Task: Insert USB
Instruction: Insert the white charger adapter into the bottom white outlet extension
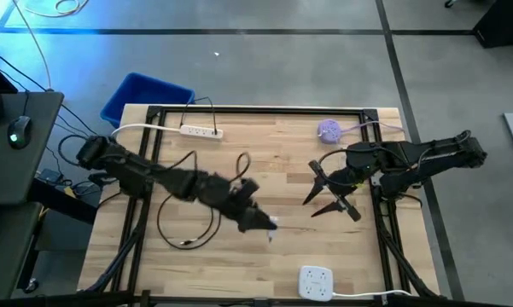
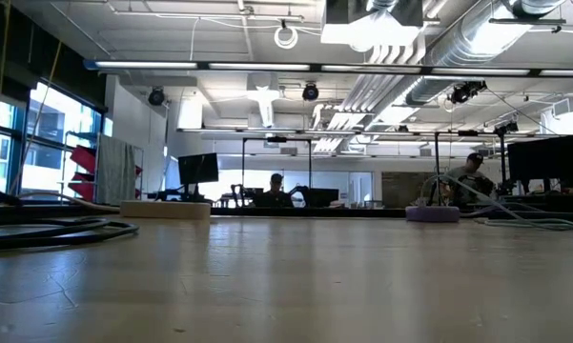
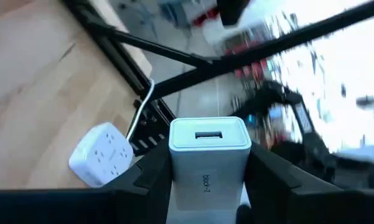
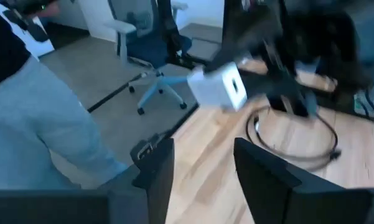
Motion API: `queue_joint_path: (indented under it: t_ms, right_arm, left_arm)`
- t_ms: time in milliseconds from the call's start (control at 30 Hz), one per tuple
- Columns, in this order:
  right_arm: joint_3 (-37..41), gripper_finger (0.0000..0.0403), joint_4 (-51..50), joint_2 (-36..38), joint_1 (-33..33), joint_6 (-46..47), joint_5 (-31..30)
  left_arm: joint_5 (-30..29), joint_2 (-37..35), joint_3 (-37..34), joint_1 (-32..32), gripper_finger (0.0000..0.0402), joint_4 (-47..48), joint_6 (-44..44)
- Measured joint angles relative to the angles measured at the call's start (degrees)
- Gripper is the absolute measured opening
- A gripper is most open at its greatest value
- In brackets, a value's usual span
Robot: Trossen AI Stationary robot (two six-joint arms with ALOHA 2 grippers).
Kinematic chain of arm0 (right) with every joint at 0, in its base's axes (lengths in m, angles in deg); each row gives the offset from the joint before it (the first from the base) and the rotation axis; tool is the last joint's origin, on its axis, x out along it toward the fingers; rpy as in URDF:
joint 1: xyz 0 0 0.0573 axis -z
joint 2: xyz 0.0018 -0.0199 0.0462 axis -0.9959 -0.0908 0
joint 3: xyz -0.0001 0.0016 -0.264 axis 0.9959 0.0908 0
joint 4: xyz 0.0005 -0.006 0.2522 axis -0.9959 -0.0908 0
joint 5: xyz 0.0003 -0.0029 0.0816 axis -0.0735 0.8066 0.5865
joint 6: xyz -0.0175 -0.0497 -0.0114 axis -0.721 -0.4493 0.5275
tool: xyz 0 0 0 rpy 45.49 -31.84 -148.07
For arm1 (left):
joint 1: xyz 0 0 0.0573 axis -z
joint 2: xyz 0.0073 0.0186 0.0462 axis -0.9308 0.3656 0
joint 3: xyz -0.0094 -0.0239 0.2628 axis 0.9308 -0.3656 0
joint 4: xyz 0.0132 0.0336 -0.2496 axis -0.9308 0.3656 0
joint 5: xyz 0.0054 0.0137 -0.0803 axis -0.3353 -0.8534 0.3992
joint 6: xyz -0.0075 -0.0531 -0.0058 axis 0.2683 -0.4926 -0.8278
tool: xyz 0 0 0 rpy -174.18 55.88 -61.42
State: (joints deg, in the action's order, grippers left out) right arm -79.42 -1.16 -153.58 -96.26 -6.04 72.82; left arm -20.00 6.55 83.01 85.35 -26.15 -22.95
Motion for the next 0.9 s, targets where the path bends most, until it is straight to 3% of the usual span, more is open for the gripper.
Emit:
queue_joint_path:
  t_ms: [167, 367, 900]
  right_arm:
    - [-3.3, 0.0218, -0.8, -2.8, 0.0, -2.5, -1.0]
    - [-6.1, 0.0256, -1.4, -7.1, 0.0, -6.7, -3.4]
    - [-7.3, 0.0259, -0.3, -12.0, -0.6, -8.8, 3.9]
  left_arm:
    - [12.6, 3.5, 5.5, -5.3, 0.0133, -0.5, 6.0]
    - [19.0, 8.2, 9.8, -7.7, 0.0133, -1.2, 7.9]
    - [19.5, 10.9, 11.7, -8.6, 0.0133, -2.2, 8.0]
